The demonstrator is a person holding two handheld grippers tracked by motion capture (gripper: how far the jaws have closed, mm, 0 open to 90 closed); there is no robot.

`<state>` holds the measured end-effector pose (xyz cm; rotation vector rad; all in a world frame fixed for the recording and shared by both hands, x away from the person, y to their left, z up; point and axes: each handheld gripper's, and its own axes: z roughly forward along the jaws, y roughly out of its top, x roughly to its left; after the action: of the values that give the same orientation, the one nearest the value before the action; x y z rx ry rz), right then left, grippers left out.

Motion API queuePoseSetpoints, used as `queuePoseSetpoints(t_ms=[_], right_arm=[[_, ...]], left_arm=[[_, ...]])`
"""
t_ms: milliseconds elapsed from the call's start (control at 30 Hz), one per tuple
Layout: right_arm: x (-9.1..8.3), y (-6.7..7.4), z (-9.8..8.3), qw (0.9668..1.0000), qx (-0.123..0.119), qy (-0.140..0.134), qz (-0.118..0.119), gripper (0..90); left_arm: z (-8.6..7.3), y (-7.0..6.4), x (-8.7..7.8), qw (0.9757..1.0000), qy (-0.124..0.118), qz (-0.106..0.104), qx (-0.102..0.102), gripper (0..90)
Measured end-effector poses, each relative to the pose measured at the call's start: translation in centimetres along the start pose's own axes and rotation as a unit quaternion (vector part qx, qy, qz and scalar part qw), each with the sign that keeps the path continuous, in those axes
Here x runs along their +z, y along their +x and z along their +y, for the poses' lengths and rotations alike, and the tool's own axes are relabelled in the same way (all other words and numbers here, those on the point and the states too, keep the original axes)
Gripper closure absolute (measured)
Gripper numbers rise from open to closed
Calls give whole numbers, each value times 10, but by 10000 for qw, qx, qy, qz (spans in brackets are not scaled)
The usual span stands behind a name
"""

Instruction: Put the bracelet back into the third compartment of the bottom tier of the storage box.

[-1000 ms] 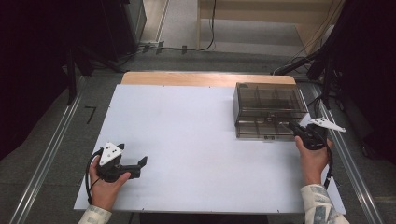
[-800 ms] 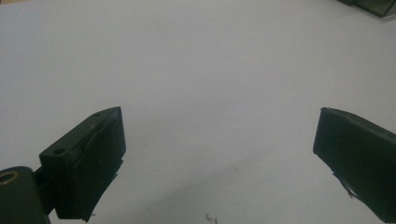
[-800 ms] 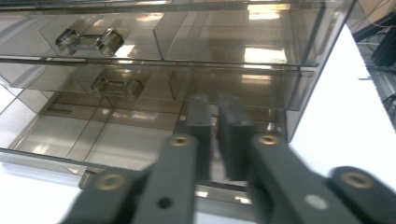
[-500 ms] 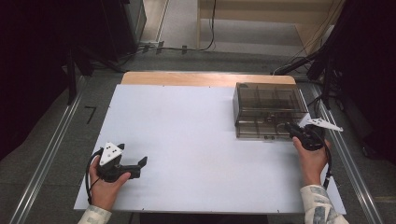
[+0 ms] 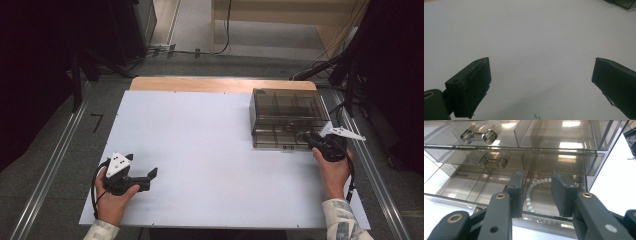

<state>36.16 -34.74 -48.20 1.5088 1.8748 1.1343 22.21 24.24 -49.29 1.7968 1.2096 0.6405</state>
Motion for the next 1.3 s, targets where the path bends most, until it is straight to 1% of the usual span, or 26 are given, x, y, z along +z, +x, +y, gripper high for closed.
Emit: queuePoseSetpoints(t_ms=[100,167,267,533,700,933,1067,1200,1300], right_arm=[[0,0,0,10000,-14,5,-1,557],[0,1,-1,10000,23,30,23,545],[0,1,-1,10000,-20,7,17,532],[0,1,-1,10000,-18,26,6,439],[-2,1,-2,10000,-32,-5,22,407],[-5,5,-2,9999,-100,-15,98,343],[-7,7,-2,9997,-184,-22,128,324],[-9,7,-3,9997,-195,-8,147,306],[-10,8,-3,9995,-172,16,257,296]], left_arm=[[0,0,0,10000,5,2,-2,29],[0,0,0,10000,-8,-4,-6,29],[0,0,0,10000,-7,-4,-2,29],[0,0,0,10000,-16,-6,-6,29],[0,0,0,10000,-30,-10,-14,29],[0,0,0,10000,-30,-20,-13,29],[1,0,0,10000,-29,-25,-8,29],[1,0,-1,10000,-37,-29,-10,29],[1,0,-1,10000,-45,-22,-8,29]])
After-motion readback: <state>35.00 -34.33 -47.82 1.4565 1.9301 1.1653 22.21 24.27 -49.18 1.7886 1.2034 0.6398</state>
